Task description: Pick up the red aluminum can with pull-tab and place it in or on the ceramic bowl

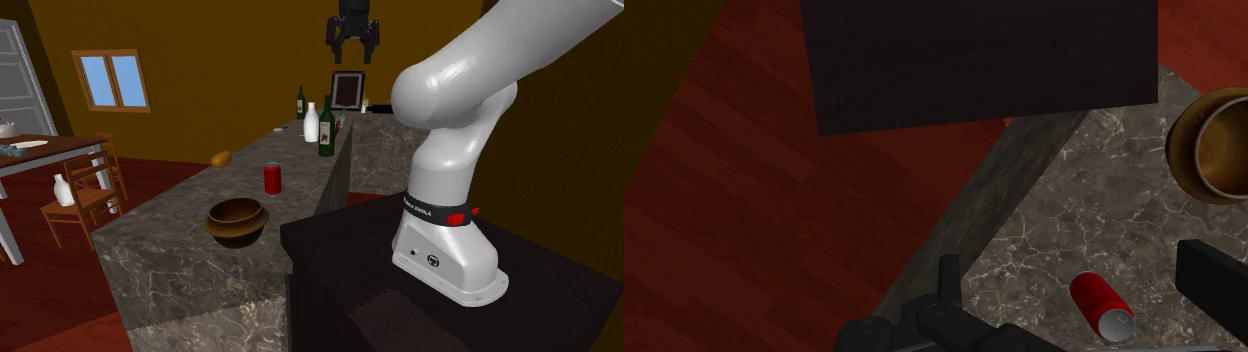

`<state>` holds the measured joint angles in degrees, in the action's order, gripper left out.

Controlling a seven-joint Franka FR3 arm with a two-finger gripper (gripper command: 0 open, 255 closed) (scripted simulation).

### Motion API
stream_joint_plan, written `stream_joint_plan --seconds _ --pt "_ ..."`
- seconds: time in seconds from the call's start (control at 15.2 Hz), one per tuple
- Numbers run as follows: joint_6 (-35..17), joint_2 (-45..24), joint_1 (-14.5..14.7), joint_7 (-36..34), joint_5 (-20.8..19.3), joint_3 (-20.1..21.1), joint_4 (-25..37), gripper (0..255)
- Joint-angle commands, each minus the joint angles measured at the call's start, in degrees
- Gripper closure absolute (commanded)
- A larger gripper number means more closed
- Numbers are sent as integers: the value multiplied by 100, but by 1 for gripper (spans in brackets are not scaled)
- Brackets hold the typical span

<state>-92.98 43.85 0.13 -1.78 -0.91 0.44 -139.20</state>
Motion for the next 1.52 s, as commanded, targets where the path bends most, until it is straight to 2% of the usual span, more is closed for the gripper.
stream_joint_plan --seconds 0.0,0.73,1.45 --pt "0 0 0 0 0 0 0 0" --pt "-2106 -1812 210 -390 252 410 -263 0" --pt "-3784 -4183 356 -844 146 760 462 0"
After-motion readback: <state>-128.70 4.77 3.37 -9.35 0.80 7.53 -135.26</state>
